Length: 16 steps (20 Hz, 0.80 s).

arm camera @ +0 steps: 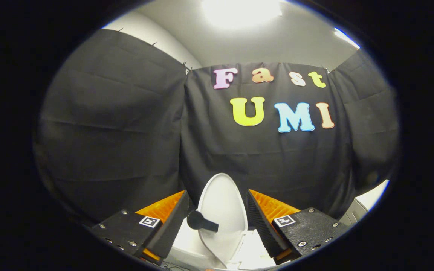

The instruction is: Open the toilet lid.

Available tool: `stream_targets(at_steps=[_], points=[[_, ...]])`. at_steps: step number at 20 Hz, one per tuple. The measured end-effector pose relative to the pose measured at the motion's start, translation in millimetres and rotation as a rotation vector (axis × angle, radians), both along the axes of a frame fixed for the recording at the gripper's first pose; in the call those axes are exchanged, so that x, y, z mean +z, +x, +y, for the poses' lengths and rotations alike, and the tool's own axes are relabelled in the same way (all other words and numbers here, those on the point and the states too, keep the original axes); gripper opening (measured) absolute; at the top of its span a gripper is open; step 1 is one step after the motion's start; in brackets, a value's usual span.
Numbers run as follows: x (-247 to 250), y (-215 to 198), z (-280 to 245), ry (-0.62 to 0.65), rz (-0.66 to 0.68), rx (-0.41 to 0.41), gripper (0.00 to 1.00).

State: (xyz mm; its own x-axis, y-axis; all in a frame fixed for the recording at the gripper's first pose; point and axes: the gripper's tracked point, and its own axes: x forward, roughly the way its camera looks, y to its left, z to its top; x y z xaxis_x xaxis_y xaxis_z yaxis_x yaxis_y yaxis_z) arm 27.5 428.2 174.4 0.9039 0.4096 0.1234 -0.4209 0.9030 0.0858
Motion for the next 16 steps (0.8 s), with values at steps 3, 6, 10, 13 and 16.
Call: stream_targets(at_steps=[3, 6, 10, 13, 16], points=[[26.8, 19.0, -37.8, 0.073, 0.009, -0.042, 0.94], [40.7, 36.8, -81.1, 0.114, 0.021, -0.085, 0.94], [44.4, 45.4, -154.6, 0.086, -0.013, -0.153, 0.93], [31.1, 51.9, -219.7, 0.053, -0.014, -0.234, 0.93], [8.9, 48.4, -277.1, 0.039, 0.005, -0.296, 0.93]])
